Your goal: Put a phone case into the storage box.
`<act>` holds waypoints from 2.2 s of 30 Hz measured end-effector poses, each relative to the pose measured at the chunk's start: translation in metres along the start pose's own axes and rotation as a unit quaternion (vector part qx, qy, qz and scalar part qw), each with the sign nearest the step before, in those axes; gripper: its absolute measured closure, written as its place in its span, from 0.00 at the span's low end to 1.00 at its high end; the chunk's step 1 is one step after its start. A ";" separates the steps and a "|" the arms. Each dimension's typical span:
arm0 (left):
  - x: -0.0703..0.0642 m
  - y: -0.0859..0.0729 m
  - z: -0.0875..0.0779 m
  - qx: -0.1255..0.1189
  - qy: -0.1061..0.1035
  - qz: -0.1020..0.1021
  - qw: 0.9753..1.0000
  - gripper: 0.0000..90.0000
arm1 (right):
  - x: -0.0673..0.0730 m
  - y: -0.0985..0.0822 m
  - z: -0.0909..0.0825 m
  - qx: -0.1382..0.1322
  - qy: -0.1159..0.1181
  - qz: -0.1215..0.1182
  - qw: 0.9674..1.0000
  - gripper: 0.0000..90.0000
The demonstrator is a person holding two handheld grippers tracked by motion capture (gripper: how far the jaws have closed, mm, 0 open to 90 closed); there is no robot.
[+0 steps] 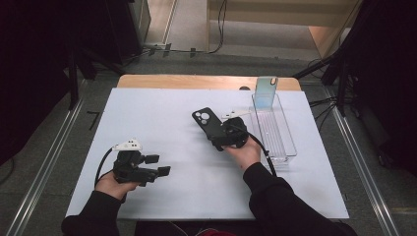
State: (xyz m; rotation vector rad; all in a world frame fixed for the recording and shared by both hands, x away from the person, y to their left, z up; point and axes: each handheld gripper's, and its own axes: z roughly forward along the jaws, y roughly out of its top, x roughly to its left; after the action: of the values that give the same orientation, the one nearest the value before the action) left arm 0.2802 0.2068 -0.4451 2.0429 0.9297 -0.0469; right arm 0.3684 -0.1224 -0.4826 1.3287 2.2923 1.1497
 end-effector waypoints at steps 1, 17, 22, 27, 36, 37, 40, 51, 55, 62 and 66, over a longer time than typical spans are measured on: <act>0.000 0.001 0.000 -0.001 -0.001 -0.002 1.000 0.31 | 0.001 0.001 -0.003 -0.002 0.004 0.000 1.000 0.16; -0.002 0.021 0.003 -0.005 -0.014 -0.040 0.999 0.26 | 0.024 0.003 -0.047 -0.024 0.051 0.002 0.998 0.16; -0.002 0.029 0.004 -0.006 -0.032 -0.068 0.997 0.27 | 0.028 -0.003 -0.053 -0.025 0.059 0.004 0.998 0.16; -0.003 0.038 0.004 -0.006 -0.032 -0.086 0.996 0.27 | 0.032 -0.010 -0.059 -0.025 0.064 0.012 0.998 0.16; -0.006 0.055 0.009 -0.002 -0.010 -0.074 0.997 0.27 | 0.038 -0.019 -0.062 -0.029 0.069 0.026 0.997 0.16; -0.006 0.057 0.010 -0.002 -0.009 -0.074 0.997 0.27 | 0.039 -0.019 -0.063 -0.030 0.070 0.029 0.997 0.16; -0.006 0.062 0.013 -0.001 0.001 -0.075 0.997 0.27 | 0.041 -0.022 -0.063 -0.035 0.067 0.032 0.997 0.16; -0.006 0.076 0.027 -0.012 0.005 -0.096 0.995 0.27 | 0.054 -0.028 -0.057 -0.049 0.068 0.048 0.995 0.16; -0.004 0.080 0.030 -0.026 0.009 -0.100 0.995 0.30 | 0.056 -0.029 -0.053 -0.052 0.070 0.057 0.995 0.15; -0.003 0.088 0.037 -0.026 0.026 -0.104 0.994 0.30 | 0.060 -0.030 -0.050 -0.061 0.074 0.062 0.993 0.15; -0.004 0.094 0.042 -0.026 0.033 -0.106 0.994 0.30 | 0.063 -0.030 -0.049 -0.062 0.076 0.062 0.993 0.15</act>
State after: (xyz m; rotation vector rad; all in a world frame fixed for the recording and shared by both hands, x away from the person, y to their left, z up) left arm 0.3492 0.1414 -0.4047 1.9010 1.1740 -0.0684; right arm 0.2876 -0.1034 -0.4623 1.3972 2.2232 1.4555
